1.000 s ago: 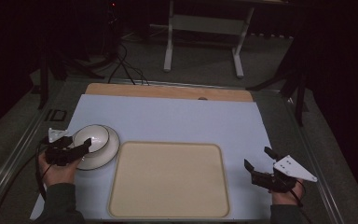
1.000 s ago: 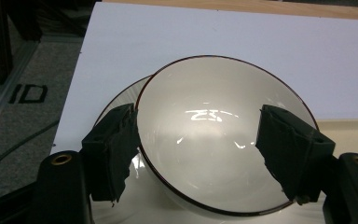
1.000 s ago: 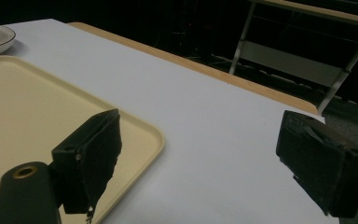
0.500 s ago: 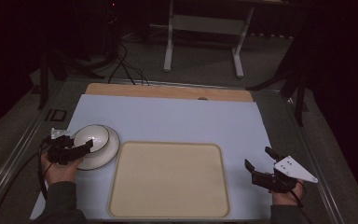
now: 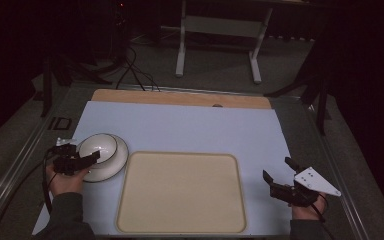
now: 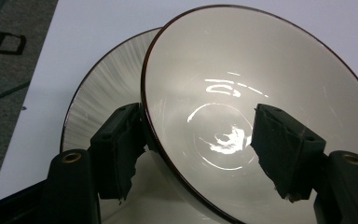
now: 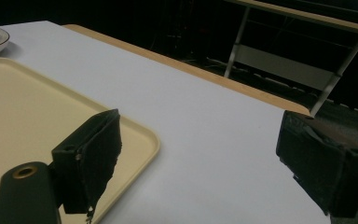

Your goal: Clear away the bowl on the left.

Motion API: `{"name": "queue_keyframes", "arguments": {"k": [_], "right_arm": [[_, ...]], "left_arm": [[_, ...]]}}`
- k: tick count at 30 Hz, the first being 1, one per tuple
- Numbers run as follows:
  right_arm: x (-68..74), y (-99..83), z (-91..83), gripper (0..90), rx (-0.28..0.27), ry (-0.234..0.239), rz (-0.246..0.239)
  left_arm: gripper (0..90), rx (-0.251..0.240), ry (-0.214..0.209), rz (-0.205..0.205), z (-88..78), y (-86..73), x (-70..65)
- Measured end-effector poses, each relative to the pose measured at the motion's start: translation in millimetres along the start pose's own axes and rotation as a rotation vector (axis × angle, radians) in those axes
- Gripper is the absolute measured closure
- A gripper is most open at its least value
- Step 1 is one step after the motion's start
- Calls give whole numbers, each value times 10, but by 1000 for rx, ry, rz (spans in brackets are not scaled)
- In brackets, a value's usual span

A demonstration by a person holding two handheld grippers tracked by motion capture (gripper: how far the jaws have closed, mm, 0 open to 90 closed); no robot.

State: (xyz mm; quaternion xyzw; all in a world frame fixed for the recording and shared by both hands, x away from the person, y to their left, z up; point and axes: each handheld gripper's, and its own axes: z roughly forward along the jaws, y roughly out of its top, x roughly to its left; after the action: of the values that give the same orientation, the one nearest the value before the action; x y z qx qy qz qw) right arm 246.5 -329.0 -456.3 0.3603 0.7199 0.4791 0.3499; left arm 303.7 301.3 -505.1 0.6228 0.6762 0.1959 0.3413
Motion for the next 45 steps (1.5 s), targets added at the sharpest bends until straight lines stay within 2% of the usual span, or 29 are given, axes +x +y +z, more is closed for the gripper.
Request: {"name": "queue_keyframes", "arguments": {"k": [11,15,18,27,33,34,36,45], "right_arm": [[-1,3,-4,136,-3,-8,-1],[-5,4,-1,135,-6,-10,0],[-6,5,-4,135,-7,-12,-2],[-8,5,-5,135,-8,-17,-3],[-7,6,-7,135,-9,-18,-3],[-7,6,-7,135,-10,-18,-4],[-6,7,-9,135,-10,-22,-4],[-17,9,-17,135,-14,-27,-2]], "left_arm": [[419,33,-21,-42,45,-3,55],[440,56,-13,-49,74,-8,61],[446,56,-25,-65,82,-10,74],[535,63,-48,-107,115,-3,114],[578,66,-53,-126,115,3,127],[578,78,-53,-148,107,7,135],[623,85,-57,-162,101,7,141],[705,104,-55,-208,78,16,151]]}}
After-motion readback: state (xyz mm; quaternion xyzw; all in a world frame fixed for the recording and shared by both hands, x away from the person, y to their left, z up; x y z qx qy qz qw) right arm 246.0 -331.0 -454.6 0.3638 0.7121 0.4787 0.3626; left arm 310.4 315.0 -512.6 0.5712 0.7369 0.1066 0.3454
